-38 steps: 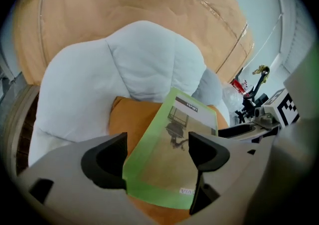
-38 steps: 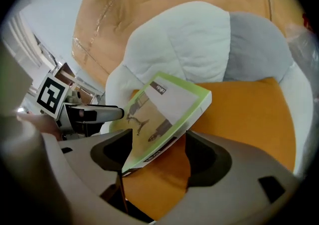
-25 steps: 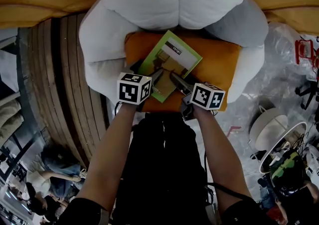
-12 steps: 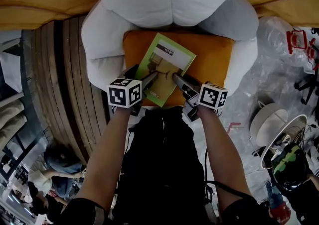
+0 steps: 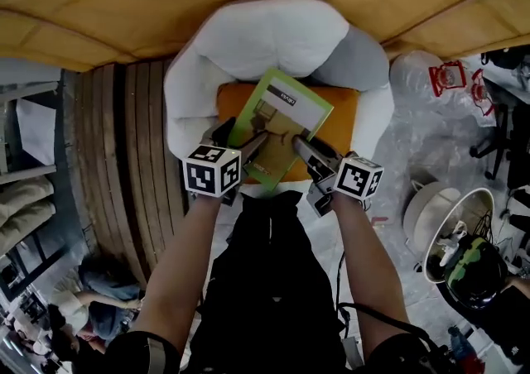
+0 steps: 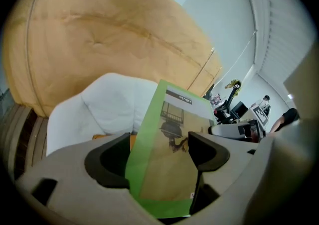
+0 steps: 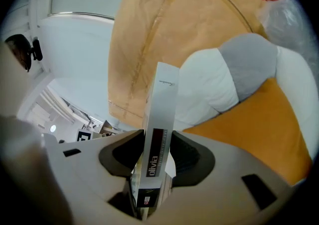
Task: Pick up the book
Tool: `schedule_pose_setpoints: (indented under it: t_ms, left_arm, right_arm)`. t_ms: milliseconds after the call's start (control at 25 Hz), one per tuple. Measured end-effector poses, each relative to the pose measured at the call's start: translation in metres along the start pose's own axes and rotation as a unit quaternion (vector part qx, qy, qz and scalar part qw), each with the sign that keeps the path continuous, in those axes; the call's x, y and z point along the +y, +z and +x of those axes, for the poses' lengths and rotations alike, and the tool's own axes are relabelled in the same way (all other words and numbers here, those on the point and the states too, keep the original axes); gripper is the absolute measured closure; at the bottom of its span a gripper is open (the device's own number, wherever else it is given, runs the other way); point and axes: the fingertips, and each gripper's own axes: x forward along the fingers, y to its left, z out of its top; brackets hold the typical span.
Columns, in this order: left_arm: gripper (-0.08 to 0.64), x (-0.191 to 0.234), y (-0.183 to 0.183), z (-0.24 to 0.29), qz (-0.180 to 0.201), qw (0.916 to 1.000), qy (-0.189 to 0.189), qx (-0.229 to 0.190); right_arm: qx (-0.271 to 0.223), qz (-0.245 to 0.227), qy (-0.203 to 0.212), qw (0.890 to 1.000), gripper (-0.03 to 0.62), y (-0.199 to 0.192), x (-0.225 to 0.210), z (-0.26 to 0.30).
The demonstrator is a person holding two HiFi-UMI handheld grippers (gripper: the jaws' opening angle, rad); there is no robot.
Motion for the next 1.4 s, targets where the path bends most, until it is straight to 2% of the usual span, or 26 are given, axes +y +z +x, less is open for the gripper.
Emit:
schedule_pose_setpoints:
  t_ms: [200, 360, 520, 760, 1160, 1280, 1400]
  left_arm:
    - [0.189, -0.053, 0.081, -0.063, 0.032, 0.9973, -0.011, -0.065]
    - [0.189, -0.108, 0.148, -0.121, 0.069, 0.9891, -0.027, -0.127]
    - [0.190, -0.155, 0.214, -0.184, 0.103, 0.9739, -0.042, -0.198]
    - [0.192, -0.207, 0.272, -0.282, 0.163, 0.9423, -0.045, -0.289]
    - [0.193, -0.281, 0.325, -0.367, 0.224, 0.8977, -0.048, -0.376]
    - [0.193, -0.292, 0.331, -0.378, 0.234, 0.8900, -0.047, -0.388]
    - [0.193, -0.298, 0.333, -0.383, 0.239, 0.8867, -0.047, -0.393]
  right_arm:
    - [-0.044, -0.067, 0.023, 0.997, 0.423, 0.056, 0.094, -0.037]
    - [-0.092, -0.129, 0.051, 0.986, 0.426, 0.102, 0.178, -0.079]
    - [-0.137, -0.199, 0.085, 0.967, 0.428, 0.144, 0.269, -0.115]
    - [-0.189, -0.283, 0.130, 0.931, 0.430, 0.163, 0.382, -0.156]
    - [-0.242, -0.364, 0.175, 0.882, 0.430, 0.188, 0.483, -0.218]
    - [-0.251, -0.374, 0.182, 0.874, 0.430, 0.190, 0.496, -0.227]
    - [-0.253, -0.380, 0.184, 0.871, 0.430, 0.191, 0.501, -0.232]
